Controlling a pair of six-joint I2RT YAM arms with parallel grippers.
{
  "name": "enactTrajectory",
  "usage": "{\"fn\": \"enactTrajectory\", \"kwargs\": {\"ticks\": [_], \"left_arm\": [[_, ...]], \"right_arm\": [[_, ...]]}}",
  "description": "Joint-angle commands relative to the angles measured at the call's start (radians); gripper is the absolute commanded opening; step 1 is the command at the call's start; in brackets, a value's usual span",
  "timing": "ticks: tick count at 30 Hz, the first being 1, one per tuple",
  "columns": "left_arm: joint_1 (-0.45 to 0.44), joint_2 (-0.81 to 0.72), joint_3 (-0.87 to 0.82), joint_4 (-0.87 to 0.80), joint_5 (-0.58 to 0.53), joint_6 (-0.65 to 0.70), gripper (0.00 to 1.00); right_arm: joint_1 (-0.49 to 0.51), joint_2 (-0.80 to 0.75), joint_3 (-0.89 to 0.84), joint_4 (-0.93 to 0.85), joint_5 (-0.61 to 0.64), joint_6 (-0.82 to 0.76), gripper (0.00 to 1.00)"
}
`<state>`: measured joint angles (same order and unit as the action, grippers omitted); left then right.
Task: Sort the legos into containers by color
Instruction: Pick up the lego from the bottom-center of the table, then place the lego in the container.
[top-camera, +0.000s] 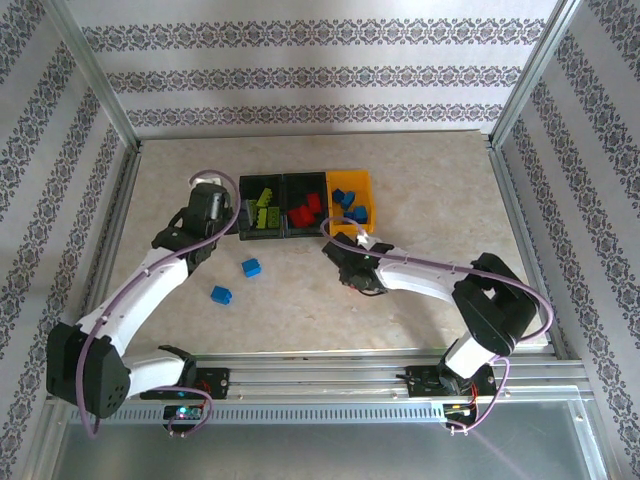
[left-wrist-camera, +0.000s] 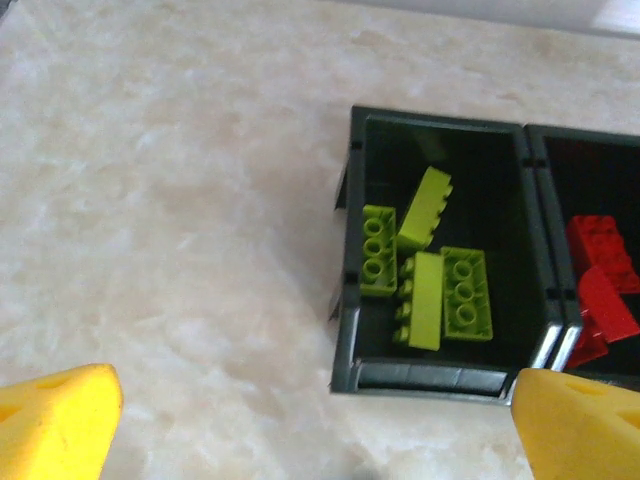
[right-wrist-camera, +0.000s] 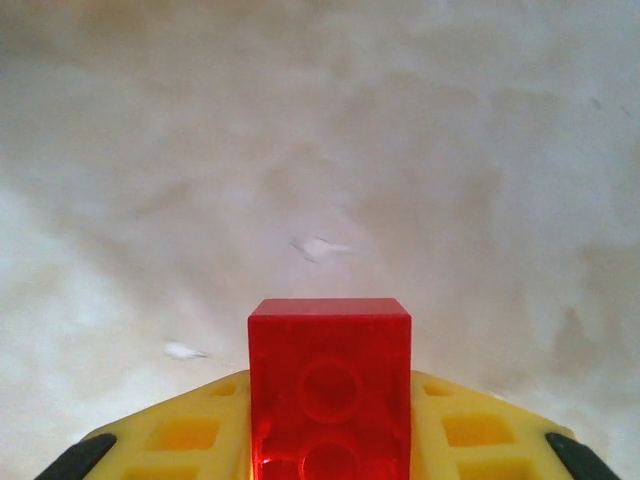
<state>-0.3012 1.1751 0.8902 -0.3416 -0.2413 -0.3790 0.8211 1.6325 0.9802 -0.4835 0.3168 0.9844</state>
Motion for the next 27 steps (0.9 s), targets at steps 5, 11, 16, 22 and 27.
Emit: {"fn": "enactTrajectory", "kwargs": {"ticks": [5, 11, 16, 22, 27], "left_arm": [[0.021, -0.122, -0.110, -0.115, 0.000, -0.072, 1.00], [0.025, -0.226, -0.187, -0.162, 0.009, -0.104, 1.00], [0.027, -0.285, -0.231, -0.169, 0.034, -0.130, 1.00], [0.029, -0.291, -0.258, -0.185, 0.073, -0.145, 1.00], [0.030, -0.295, -0.277, -0.210, 0.096, -0.155, 1.00]], "right_arm": [[0.005, 0.127, 0.270, -0.010, 0.029, -0.248, 0.20], [-0.031, 0.263, 0.501, -0.030, 0.032, -0.380, 0.21], [-0.074, 0.376, 0.653, -0.036, 0.025, -0.446, 0.22], [-0.119, 0.477, 0.770, -0.023, -0.003, -0.492, 0.23], [-0.138, 0.528, 0.831, -0.006, -0.005, -0.520, 0.25]]}}
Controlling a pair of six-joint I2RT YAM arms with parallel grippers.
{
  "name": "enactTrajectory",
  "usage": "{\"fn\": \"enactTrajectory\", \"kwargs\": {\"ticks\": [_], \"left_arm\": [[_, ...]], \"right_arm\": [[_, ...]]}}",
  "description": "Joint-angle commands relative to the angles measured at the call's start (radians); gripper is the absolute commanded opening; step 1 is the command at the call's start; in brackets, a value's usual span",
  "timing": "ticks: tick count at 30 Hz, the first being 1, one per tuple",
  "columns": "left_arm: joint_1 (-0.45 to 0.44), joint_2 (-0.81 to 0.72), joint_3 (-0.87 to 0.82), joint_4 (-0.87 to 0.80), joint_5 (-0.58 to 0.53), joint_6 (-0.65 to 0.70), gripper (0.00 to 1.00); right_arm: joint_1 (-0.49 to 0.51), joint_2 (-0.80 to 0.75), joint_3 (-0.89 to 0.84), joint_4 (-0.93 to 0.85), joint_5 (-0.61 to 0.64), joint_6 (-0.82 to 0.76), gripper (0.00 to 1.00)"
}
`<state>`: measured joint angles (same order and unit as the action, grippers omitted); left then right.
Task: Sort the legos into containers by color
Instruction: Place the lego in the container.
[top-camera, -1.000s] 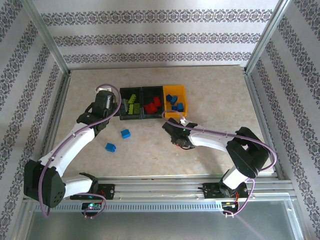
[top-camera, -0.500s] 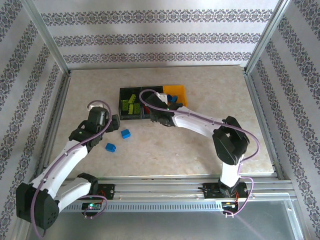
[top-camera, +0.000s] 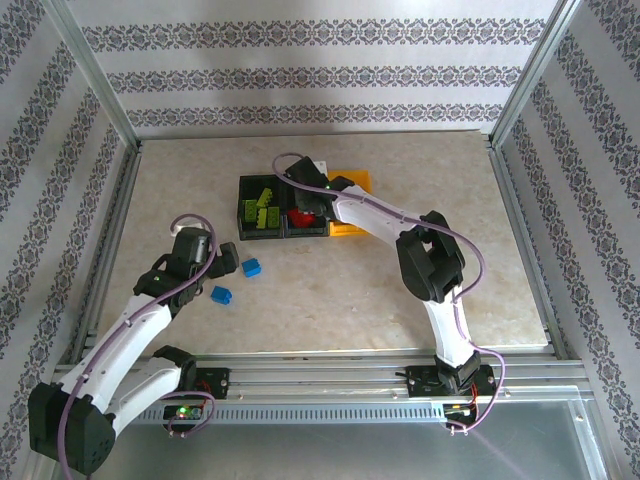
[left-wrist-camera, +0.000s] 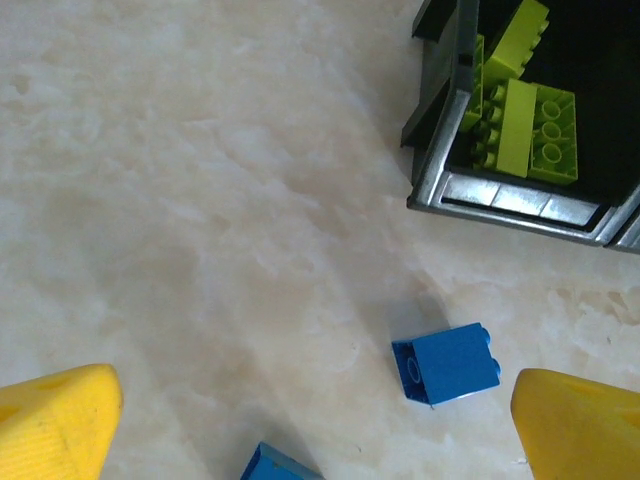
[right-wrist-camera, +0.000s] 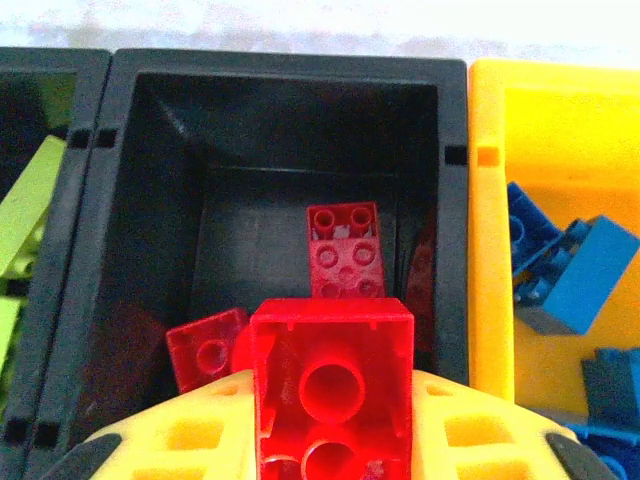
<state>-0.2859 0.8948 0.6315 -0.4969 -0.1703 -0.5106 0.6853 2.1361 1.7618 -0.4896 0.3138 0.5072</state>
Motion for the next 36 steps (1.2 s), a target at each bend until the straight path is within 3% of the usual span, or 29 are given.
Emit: {"fn": "enactTrajectory", "kwargs": {"ticks": [1, 12, 18, 36], "left_arm": [[0.014, -0.014, -0.021, -0.059, 0.035, -0.023, 1.00], [0.013, -0.019, -0.050, -0.135, 0.168, -0.020, 0.97], [0.013, -0.003, -0.064, -0.167, 0.193, -0.029, 0.96], [0.012, 0.149, -0.092, -0.151, 0.188, -0.106, 0.92]], "right_arm": [[-0.003, 0.036, 0.066, 0.002, -0.003, -0.050, 0.25], [-0.009, 0.107, 0.162, -0.017, -0.014, -0.081, 0.44], [-0.007, 0.087, 0.159, -0.017, -0.016, -0.083, 0.48], [0.025, -0.223, -0.137, 0.099, 0.013, -0.032, 0.75]]}}
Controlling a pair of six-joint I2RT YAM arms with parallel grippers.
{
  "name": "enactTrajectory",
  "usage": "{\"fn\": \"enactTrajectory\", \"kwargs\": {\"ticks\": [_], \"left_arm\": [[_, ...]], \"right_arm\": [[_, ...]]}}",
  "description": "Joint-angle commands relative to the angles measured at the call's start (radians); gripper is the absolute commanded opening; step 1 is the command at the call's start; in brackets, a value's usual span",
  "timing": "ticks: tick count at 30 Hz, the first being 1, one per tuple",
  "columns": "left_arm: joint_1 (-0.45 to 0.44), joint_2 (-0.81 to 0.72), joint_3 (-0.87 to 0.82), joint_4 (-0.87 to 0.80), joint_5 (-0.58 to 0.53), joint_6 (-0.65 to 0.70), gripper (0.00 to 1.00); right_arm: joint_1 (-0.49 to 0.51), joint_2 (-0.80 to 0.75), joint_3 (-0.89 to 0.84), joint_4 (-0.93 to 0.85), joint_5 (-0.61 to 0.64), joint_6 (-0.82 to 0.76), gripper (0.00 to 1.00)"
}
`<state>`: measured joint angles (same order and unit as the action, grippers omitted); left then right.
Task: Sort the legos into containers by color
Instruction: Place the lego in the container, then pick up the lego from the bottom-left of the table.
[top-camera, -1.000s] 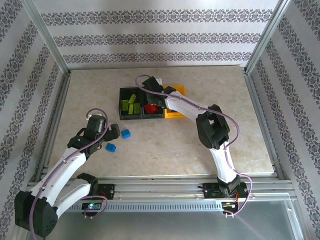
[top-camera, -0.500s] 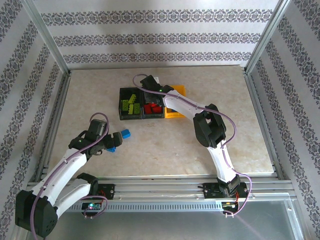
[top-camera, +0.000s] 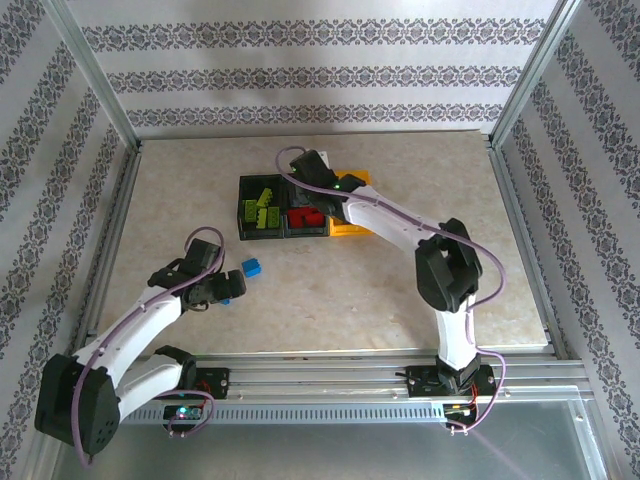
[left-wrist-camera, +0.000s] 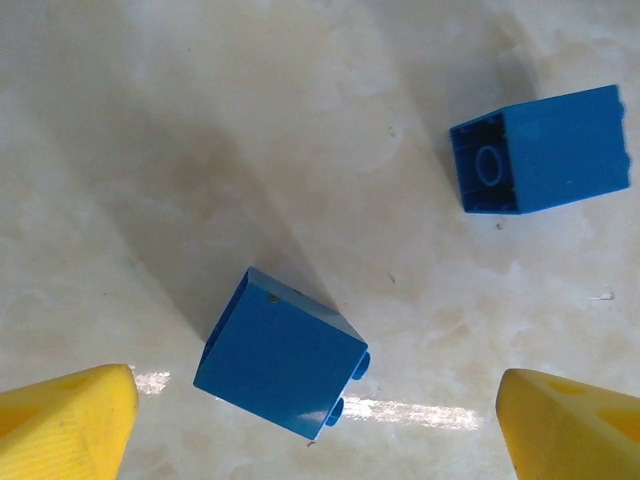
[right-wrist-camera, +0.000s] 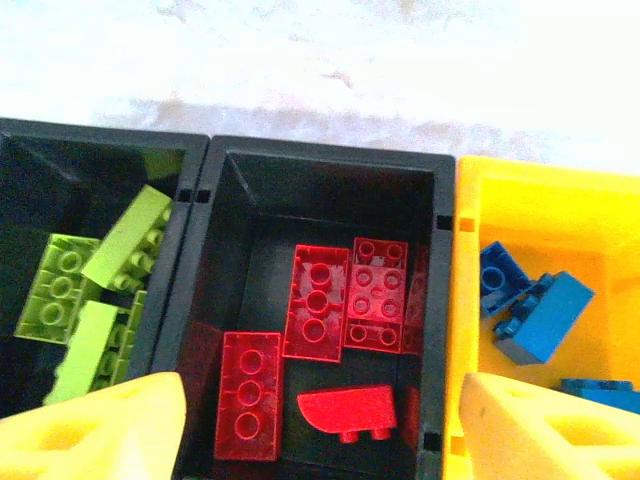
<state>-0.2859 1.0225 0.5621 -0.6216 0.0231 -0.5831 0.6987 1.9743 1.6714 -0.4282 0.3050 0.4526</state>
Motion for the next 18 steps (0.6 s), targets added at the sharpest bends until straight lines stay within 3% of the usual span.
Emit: {"fn": "enactTrajectory", "kwargs": {"ticks": [1, 8, 18], "left_arm": [[0.011, 0.035, -0.026, -0.018, -0.002, -0.035, 0.92], [0.006, 0.097, -0.046, 0.035, 0.021, -0.048, 0.88], [-0.009, 0.149, -0.036, 0.113, 0.026, -0.058, 0.73]], "right_arm": [[0.012, -0.078, -0.065, 0.046, 0.018, 0.027, 0.76], [0.019, -0.162, -0.133, 0.067, 0.021, 0.040, 0.79], [0.036, -0.216, -0.180, 0.093, 0.037, 0.047, 0.81]]}}
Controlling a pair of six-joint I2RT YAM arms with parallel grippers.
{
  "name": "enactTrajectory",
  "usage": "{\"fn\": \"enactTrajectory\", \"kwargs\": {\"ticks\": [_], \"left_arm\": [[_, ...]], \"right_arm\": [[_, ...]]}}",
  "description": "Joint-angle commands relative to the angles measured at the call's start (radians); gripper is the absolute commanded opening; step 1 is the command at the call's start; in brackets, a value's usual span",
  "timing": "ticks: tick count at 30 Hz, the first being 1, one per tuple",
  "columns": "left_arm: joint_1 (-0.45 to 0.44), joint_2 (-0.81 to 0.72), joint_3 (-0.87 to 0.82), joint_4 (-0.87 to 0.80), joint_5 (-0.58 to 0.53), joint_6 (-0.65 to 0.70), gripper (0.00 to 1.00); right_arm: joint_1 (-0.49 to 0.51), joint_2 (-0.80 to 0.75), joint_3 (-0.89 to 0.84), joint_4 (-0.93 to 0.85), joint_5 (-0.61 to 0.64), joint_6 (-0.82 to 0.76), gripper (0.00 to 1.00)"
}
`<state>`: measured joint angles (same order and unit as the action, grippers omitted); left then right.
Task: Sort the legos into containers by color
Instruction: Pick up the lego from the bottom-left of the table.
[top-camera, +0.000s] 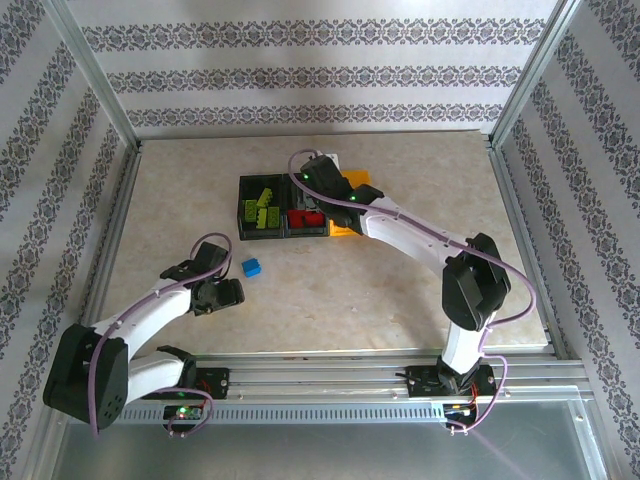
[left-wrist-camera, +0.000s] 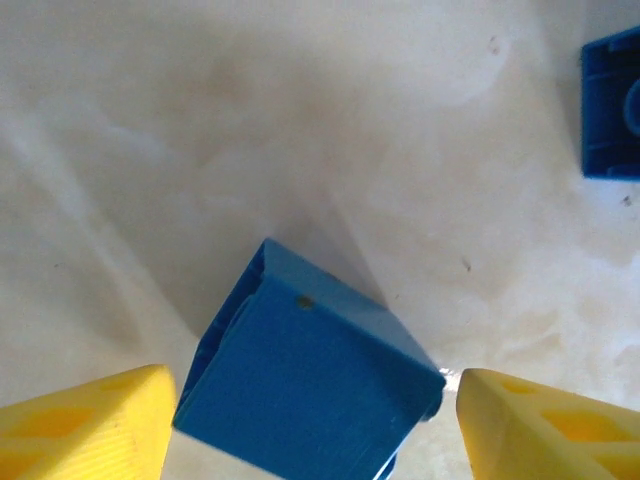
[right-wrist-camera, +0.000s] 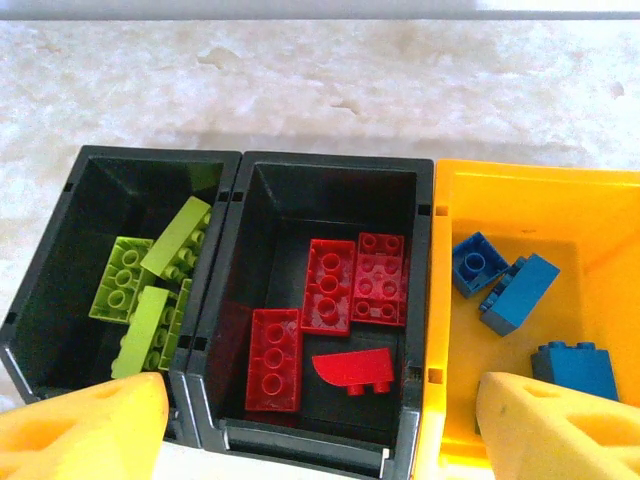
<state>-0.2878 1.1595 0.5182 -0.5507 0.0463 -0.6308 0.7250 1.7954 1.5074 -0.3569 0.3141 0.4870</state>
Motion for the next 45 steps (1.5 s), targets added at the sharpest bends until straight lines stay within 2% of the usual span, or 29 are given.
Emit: {"fn": "enactTrajectory", "kwargs": {"ticks": [1, 8, 23, 35, 40, 45], "left_arm": [[-0.010, 0.021, 0.014, 0.047, 0.000, -0.008, 0.72], [-0.023, 0.069, 0.037, 0.095, -0.008, 0.001, 0.65], [-0.062, 0.121, 0.101, 0.174, -0.011, 0.021, 0.65], [-0.097, 0.121, 0.106, 0.029, -0.117, 0.020, 0.65], [-0.117, 0.141, 0.084, 0.033, -0.119, 0.013, 0.57], [-0.121, 0.160, 0.092, 0.055, -0.126, 0.015, 0.39]], "right_arm": [[0.011, -0.039, -0.018, 0.024, 0.031, 0.013, 0.81], [0.014, -0.039, -0.024, 0.025, 0.028, 0.015, 0.81], [0.021, -0.028, -0.030, 0.028, 0.019, 0.020, 0.78], [0.021, -0.054, -0.056, 0.033, 0.022, 0.030, 0.77], [0.021, -0.070, -0.064, 0.039, 0.029, 0.034, 0.78], [0.021, -0.097, -0.086, 0.043, 0.050, 0.033, 0.80]]}}
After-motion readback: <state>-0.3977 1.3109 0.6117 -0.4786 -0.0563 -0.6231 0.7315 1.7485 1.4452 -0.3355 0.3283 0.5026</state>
